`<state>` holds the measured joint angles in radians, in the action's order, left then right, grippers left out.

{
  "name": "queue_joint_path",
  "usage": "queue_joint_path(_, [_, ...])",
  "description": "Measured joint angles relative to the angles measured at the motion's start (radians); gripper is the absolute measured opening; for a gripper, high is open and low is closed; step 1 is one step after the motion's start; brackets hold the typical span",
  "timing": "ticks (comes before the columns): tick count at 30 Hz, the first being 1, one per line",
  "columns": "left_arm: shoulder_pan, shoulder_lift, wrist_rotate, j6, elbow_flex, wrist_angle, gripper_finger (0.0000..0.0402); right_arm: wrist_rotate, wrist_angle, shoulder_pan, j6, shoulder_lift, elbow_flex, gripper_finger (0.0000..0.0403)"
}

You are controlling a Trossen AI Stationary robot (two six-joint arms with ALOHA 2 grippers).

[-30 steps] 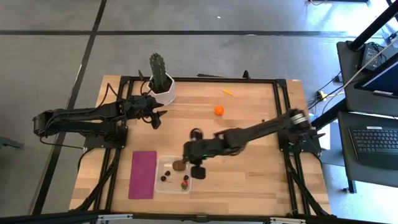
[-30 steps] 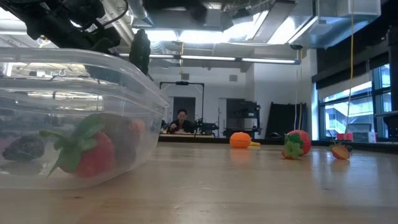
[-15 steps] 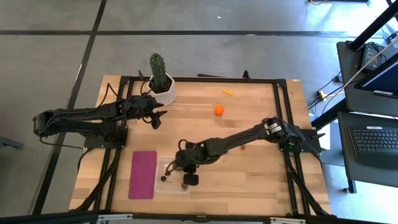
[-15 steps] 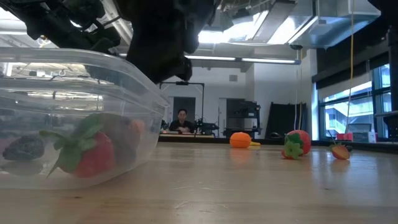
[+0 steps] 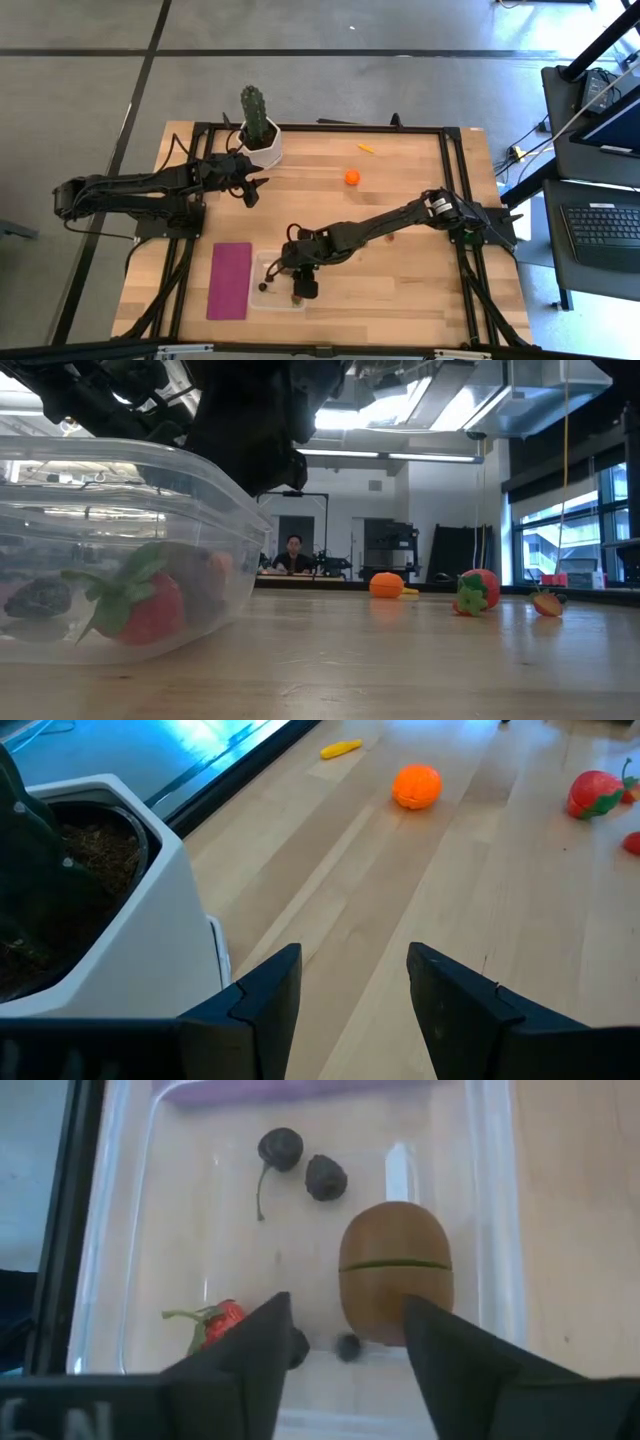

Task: Pick and placing Produce into tupperware
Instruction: Put the strawberry into the transparent bin

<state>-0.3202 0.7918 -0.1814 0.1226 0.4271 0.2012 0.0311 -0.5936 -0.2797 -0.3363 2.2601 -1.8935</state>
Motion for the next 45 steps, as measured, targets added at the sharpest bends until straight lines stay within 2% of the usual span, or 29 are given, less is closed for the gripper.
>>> queue_joint_path(4, [0.000,0.000,0.000,0.000,0.000,0.000,0.0176,-0.002,-0.024,0.003,-0.026,0.000,-0.027,0.0237])
queue_joint_path(10, [0.000,0.000,0.000,-0.001,0.000,0.000,0.0176,-0.037,-0.102,-0.002,0.052,-0.078,-0.081,0.0263])
queue_joint_path(21, [0.000,0.000,0.000,-0.002,0.000,0.000,0.0176,-0.345,-0.494,-0.049,-0.019,-0.244,-0.053,0.0267])
queue_joint_path(27, [0.000,0.000,0.000,-0.002,0.000,0.001,0.0176,-0.352,-0.449,-0.086,-0.125,-0.406,0.192,0.0268])
queue_joint_path(35, [0.000,0.000,0.000,-0.002,0.000,0.001,0.0176,-0.352,-0.117,-0.142,-0.262,-0.670,0.690,0.0268])
queue_joint_path(40, [0.000,0.000,0.000,-0.002,0.000,0.001,0.0176,-0.352,0.200,-0.168,-0.184,-0.703,0.921,0.0268])
queue_joint_path(45, [0.000,0.000,0.000,-0.002,0.000,0.000,0.0176,-0.352,0.303,-0.169,-0.208,-0.677,1.049,0.0261])
